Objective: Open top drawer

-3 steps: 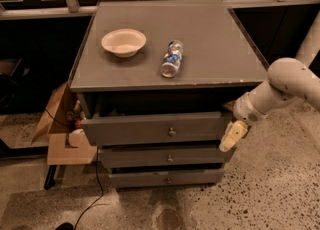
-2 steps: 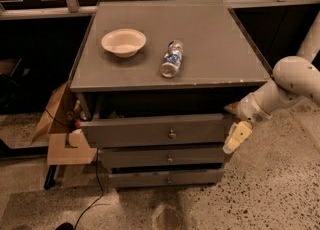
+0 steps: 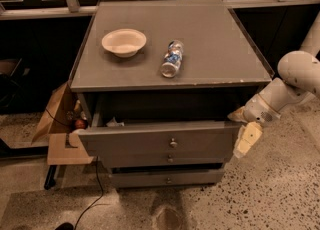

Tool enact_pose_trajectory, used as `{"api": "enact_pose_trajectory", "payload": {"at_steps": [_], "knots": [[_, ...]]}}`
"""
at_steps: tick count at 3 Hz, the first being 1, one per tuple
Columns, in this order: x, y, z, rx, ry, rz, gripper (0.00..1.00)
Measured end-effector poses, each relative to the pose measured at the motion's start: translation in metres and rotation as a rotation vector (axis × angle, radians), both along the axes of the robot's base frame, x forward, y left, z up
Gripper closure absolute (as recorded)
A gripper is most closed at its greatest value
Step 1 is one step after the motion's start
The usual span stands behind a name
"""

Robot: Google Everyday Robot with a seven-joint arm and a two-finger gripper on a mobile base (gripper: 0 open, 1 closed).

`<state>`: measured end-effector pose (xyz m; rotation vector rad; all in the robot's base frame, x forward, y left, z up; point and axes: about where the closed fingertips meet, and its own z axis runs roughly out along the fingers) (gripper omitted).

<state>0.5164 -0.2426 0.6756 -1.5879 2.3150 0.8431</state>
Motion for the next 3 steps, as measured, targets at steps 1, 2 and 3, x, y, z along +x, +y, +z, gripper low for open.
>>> {"api": "enact_pose_trajectory", "payload": {"at_steps": [1, 2, 3], "knots": [[-0.0176, -0.0072, 0.0036, -0.009, 0.098, 0.015, 0.0], [-0.0271, -0.012, 0.0107, -0.021, 0.161, 0.021, 0.0], [-0.0271, -0.012, 0.0107, -0.021, 0.161, 0.021, 0.0]]}}
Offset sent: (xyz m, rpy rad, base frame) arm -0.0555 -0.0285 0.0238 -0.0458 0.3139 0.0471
